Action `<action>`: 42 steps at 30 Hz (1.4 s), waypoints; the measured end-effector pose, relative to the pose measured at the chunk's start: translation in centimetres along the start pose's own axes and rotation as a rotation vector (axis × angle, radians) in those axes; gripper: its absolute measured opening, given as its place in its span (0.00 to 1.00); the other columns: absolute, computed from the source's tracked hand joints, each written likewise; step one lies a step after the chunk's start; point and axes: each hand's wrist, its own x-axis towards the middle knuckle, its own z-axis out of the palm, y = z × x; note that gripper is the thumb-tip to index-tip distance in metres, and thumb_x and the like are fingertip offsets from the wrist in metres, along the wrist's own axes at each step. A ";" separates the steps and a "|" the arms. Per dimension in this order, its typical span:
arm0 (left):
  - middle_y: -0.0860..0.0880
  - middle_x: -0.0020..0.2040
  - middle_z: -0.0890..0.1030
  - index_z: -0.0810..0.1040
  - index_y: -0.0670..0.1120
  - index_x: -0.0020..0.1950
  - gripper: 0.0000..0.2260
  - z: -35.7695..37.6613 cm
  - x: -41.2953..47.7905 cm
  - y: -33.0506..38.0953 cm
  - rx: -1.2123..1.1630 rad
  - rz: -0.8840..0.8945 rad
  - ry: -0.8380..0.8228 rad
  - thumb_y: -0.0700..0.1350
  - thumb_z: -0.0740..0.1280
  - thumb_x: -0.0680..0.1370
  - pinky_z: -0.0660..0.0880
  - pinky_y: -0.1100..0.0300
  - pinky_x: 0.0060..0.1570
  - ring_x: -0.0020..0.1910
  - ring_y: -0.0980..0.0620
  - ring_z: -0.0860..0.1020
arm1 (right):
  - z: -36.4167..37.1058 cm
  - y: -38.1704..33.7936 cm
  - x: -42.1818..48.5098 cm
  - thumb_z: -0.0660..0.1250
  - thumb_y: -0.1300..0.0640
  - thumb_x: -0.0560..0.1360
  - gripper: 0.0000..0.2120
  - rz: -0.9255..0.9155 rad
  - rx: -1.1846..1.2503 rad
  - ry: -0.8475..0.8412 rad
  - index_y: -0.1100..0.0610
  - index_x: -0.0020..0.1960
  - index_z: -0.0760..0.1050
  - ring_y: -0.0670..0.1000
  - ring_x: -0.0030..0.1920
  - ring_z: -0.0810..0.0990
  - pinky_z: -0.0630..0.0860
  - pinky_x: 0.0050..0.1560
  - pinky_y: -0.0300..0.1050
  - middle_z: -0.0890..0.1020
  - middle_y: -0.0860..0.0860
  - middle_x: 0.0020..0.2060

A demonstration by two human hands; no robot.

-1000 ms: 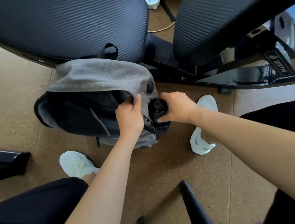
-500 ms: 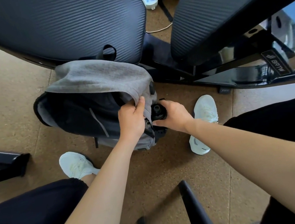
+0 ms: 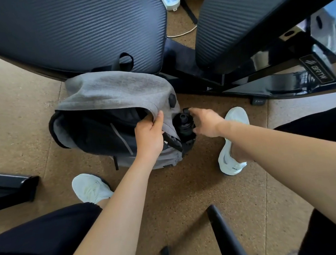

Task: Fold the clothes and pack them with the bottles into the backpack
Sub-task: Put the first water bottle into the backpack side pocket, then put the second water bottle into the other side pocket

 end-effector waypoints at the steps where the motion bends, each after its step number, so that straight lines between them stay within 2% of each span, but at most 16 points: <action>1: 0.44 0.46 0.79 0.77 0.48 0.43 0.12 -0.3 0.0 -0.1 -0.014 -0.003 -0.017 0.52 0.64 0.84 0.83 0.45 0.55 0.49 0.49 0.80 | -0.3 0.4 -0.1 0.71 0.63 0.77 0.36 0.022 -0.012 0.002 0.53 0.81 0.60 0.59 0.71 0.75 0.76 0.68 0.54 0.75 0.56 0.72; 4: 0.53 0.48 0.83 0.79 0.56 0.49 0.05 -1.0 -0.5 0.6 -0.051 -0.006 -0.087 0.47 0.66 0.84 0.82 0.51 0.57 0.51 0.56 0.81 | -1.7 1.0 -0.6 0.69 0.62 0.79 0.28 0.084 -0.022 0.037 0.53 0.77 0.67 0.58 0.67 0.78 0.77 0.63 0.51 0.78 0.56 0.69; 7: 0.56 0.50 0.84 0.81 0.56 0.51 0.05 -2.1 -0.9 0.5 0.010 -0.020 -0.148 0.45 0.70 0.81 0.80 0.48 0.62 0.53 0.58 0.81 | -3.3 -0.8 -1.7 0.68 0.59 0.79 0.20 0.047 0.059 0.151 0.54 0.71 0.75 0.56 0.61 0.81 0.77 0.60 0.49 0.82 0.54 0.63; 11: 0.52 0.54 0.85 0.81 0.58 0.53 0.05 -4.4 -2.0 0.6 0.192 -0.081 -0.249 0.47 0.70 0.81 0.77 0.46 0.65 0.58 0.52 0.81 | -5.5 -6.3 -4.3 0.66 0.59 0.76 0.10 -0.160 0.074 0.451 0.53 0.55 0.81 0.52 0.50 0.81 0.79 0.55 0.50 0.83 0.49 0.47; 15: 0.56 0.54 0.84 0.83 0.58 0.54 0.04 -8.7 -3.5 1.5 0.408 -0.062 -0.278 0.50 0.69 0.82 0.78 0.50 0.62 0.57 0.53 0.81 | -6.9 -12.7 -6.9 0.68 0.59 0.72 0.04 -0.417 0.098 0.714 0.55 0.45 0.75 0.49 0.41 0.74 0.72 0.44 0.46 0.75 0.47 0.40; 18: 0.58 0.48 0.85 0.84 0.58 0.47 0.05 -12.9 -4.0 2.5 0.497 -0.017 -0.153 0.51 0.69 0.81 0.79 0.51 0.57 0.52 0.56 0.82 | -7.0 -16.7 -7.6 0.69 0.55 0.71 0.09 -0.606 -0.015 0.668 0.57 0.50 0.76 0.51 0.47 0.74 0.72 0.47 0.46 0.74 0.47 0.44; 21: 0.57 0.46 0.84 0.84 0.56 0.47 0.04 -16.8 -3.7 3.5 0.567 0.068 0.107 0.50 0.69 0.80 0.78 0.51 0.53 0.50 0.53 0.81 | -6.4 -19.6 -7.3 0.72 0.53 0.71 0.18 -0.676 -0.218 0.586 0.58 0.58 0.76 0.57 0.54 0.74 0.74 0.54 0.51 0.77 0.53 0.52; 23: 0.53 0.47 0.81 0.82 0.55 0.49 0.03 -18.7 -3.0 3.6 0.543 0.100 0.291 0.48 0.71 0.78 0.77 0.52 0.52 0.49 0.50 0.80 | -5.8 -20.8 -6.5 0.73 0.51 0.71 0.23 -0.654 -0.348 0.555 0.57 0.63 0.75 0.60 0.57 0.73 0.75 0.57 0.56 0.77 0.55 0.56; 26: 0.49 0.58 0.76 0.77 0.54 0.61 0.16 -19.9 -1.6 3.1 0.486 0.068 0.427 0.47 0.74 0.75 0.76 0.51 0.57 0.54 0.50 0.78 | -4.8 -21.0 -4.9 0.72 0.53 0.72 0.23 -0.517 -0.441 0.484 0.57 0.64 0.73 0.61 0.58 0.73 0.74 0.57 0.57 0.76 0.56 0.58; 29: 0.49 0.65 0.76 0.72 0.53 0.71 0.25 -19.7 -0.2 2.0 0.426 -0.065 0.289 0.47 0.75 0.75 0.77 0.46 0.62 0.61 0.47 0.77 | -4.5 -20.2 -3.8 0.66 0.62 0.74 0.15 -0.469 -0.479 0.406 0.57 0.60 0.75 0.62 0.57 0.76 0.75 0.52 0.56 0.78 0.56 0.56; 31: 0.48 0.59 0.81 0.76 0.53 0.66 0.18 -18.9 0.2 1.7 0.397 -0.075 0.180 0.45 0.72 0.77 0.80 0.43 0.57 0.56 0.45 0.81 | -5.2 -20.0 -3.6 0.63 0.63 0.74 0.13 -0.432 -0.432 0.375 0.56 0.58 0.77 0.63 0.56 0.78 0.76 0.50 0.56 0.80 0.55 0.55; 34: 0.51 0.60 0.81 0.78 0.53 0.65 0.15 -17.1 -0.4 2.1 0.454 0.092 0.024 0.41 0.66 0.80 0.77 0.47 0.58 0.58 0.48 0.79 | -7.8 -20.2 -4.0 0.61 0.60 0.75 0.08 -0.396 -0.251 0.481 0.55 0.50 0.77 0.64 0.53 0.79 0.75 0.50 0.56 0.83 0.56 0.50; 36: 0.51 0.61 0.79 0.79 0.52 0.67 0.17 -15.2 -1.3 2.5 0.437 0.217 -0.104 0.38 0.65 0.80 0.75 0.50 0.60 0.59 0.49 0.77 | -9.5 -19.9 -4.6 0.59 0.58 0.73 0.09 -0.360 -0.161 0.546 0.57 0.46 0.76 0.64 0.50 0.79 0.76 0.50 0.57 0.83 0.57 0.44; 38: 0.51 0.55 0.77 0.80 0.51 0.64 0.16 -13.3 -2.3 2.3 0.440 0.294 -0.195 0.36 0.64 0.80 0.74 0.50 0.57 0.54 0.49 0.77 | -10.7 -19.3 -5.3 0.56 0.56 0.70 0.12 -0.308 -0.127 0.556 0.59 0.44 0.76 0.65 0.49 0.78 0.76 0.50 0.57 0.83 0.58 0.42; 40: 0.50 0.52 0.76 0.82 0.48 0.59 0.16 -11.7 -3.1 1.9 0.430 0.360 -0.265 0.33 0.64 0.78 0.74 0.49 0.58 0.54 0.48 0.76 | -11.9 -18.6 -6.1 0.56 0.56 0.67 0.11 -0.240 -0.147 0.556 0.58 0.39 0.75 0.65 0.49 0.78 0.76 0.49 0.55 0.81 0.57 0.41; 42: 0.48 0.53 0.76 0.82 0.46 0.57 0.15 -10.6 -3.6 1.6 0.402 0.408 -0.291 0.32 0.63 0.78 0.74 0.49 0.60 0.56 0.48 0.77 | -12.7 -18.0 -6.7 0.60 0.59 0.69 0.07 -0.153 -0.251 0.539 0.55 0.38 0.76 0.66 0.53 0.76 0.73 0.50 0.54 0.79 0.58 0.48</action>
